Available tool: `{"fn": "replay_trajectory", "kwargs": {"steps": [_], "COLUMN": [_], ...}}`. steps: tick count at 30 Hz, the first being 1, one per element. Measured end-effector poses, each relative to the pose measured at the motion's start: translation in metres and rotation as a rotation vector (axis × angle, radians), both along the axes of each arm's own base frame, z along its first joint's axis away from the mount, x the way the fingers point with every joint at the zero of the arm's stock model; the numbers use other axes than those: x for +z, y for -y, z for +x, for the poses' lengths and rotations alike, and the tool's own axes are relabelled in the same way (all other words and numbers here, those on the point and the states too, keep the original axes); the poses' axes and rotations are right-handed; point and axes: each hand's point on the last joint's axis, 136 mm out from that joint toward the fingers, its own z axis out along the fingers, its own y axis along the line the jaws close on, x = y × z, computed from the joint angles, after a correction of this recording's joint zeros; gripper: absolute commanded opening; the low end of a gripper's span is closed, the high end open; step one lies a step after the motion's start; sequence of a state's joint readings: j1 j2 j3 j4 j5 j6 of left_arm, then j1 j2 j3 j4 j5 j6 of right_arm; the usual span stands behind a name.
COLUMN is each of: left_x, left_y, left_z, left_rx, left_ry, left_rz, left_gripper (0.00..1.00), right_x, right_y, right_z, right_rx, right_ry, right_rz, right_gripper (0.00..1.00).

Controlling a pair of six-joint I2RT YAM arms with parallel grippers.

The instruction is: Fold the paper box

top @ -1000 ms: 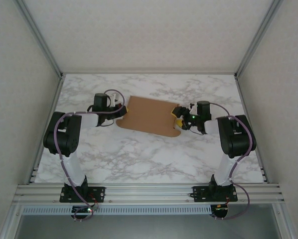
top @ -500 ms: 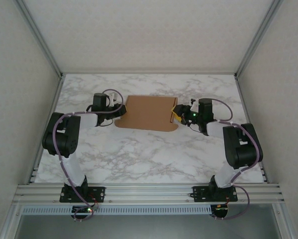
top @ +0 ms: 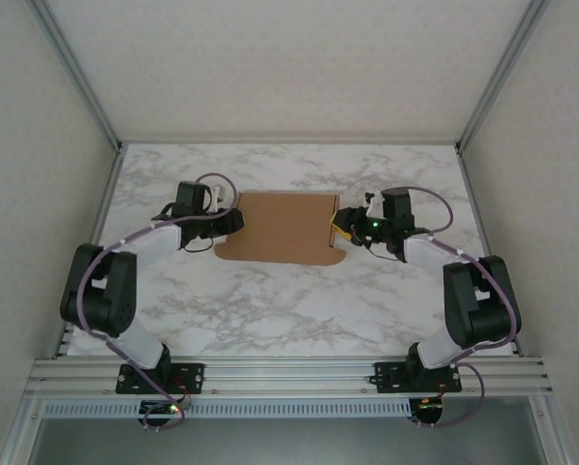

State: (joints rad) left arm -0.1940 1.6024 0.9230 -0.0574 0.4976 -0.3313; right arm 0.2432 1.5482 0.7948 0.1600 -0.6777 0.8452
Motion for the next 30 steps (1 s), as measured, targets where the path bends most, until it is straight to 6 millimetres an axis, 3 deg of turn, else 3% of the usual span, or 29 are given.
{"fn": "replay_trajectory", "kwargs": {"steps": [3,6,9,12,17,20,23,26,30], "left_x": [0.025,0.050,0.066,0.072,0.064,0.056,0.052,0.037,0.019], "left_y": [0.003,0.019,0.037,0.042,0.040,0.037,0.029,0.015,0.012], "left_z": [-0.009,-0.028,-0.052,-0.057,-0.050,-0.047,-0.040,-0.038,-0.037], "left_rx": [-0.013,-0.085,-0.180,-0.234,-0.269,-0.271,-0.243,-0.209,-0.203], "left_ry": [0.103,0.270,0.427,0.515,0.553,0.534,0.525,0.480,0.409], "left_rz": [0.081,0.246,0.408,0.529,0.693,0.707,0.609,0.484,0.357], "left_gripper": [0.49,0.56,0.60,0.61,0.60,0.54,0.44,0.38,0.25], "right_x": [-0.001,-0.003,-0.008,-0.012,-0.014,-0.014,-0.013,-0.009,-0.006], "right_y": [0.000,0.003,0.010,0.012,0.012,0.012,0.011,0.007,0.005], "right_z": [-0.002,-0.001,0.000,-0.002,-0.005,-0.005,-0.006,-0.008,-0.009], "right_rx": [0.001,-0.007,-0.035,-0.036,-0.032,-0.026,-0.021,0.004,0.015], "right_ry": [-0.012,-0.025,-0.049,-0.063,-0.077,-0.076,-0.069,-0.065,-0.059], "right_rz": [-0.003,-0.010,-0.029,-0.036,-0.044,-0.043,-0.043,-0.022,-0.010], "right_gripper": [0.39,0.39,0.39,0.39,0.40,0.42,0.43,0.43,0.44]}}
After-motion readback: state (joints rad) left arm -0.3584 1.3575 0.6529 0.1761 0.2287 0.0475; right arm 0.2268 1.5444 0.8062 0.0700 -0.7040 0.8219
